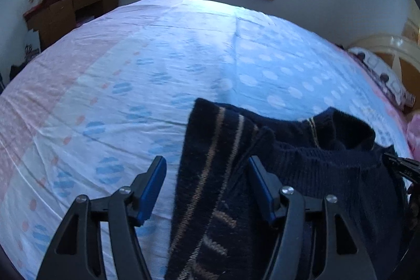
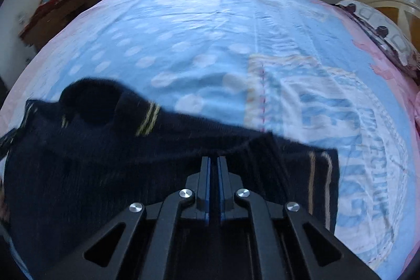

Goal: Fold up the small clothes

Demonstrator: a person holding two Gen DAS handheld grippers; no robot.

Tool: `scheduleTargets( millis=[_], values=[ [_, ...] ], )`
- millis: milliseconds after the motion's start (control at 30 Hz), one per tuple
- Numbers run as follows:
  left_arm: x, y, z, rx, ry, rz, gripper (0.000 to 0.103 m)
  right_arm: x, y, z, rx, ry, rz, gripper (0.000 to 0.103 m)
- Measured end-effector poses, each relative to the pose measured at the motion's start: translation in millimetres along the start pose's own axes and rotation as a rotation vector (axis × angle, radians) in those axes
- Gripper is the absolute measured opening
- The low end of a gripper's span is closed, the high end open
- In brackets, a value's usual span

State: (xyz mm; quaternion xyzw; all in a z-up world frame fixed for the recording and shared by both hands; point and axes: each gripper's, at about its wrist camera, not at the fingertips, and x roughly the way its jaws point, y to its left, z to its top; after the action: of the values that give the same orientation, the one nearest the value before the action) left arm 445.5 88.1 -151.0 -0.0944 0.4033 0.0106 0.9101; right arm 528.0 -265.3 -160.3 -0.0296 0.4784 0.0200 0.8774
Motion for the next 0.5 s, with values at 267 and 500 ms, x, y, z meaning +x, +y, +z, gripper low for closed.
scheduleTargets(
  millis=[267, 500],
  values=[
    [0, 2, -5, -0.036, -0.012, -0.066, 0.077, -47, 47, -2, -0.052, -0.071, 0.264, 0.065],
    [1, 16, -6, -0.107, -0.01, -0.113, 0.08, -30, 132, -8, -0.238, -0.021, 0.329, 0.057]
  ],
)
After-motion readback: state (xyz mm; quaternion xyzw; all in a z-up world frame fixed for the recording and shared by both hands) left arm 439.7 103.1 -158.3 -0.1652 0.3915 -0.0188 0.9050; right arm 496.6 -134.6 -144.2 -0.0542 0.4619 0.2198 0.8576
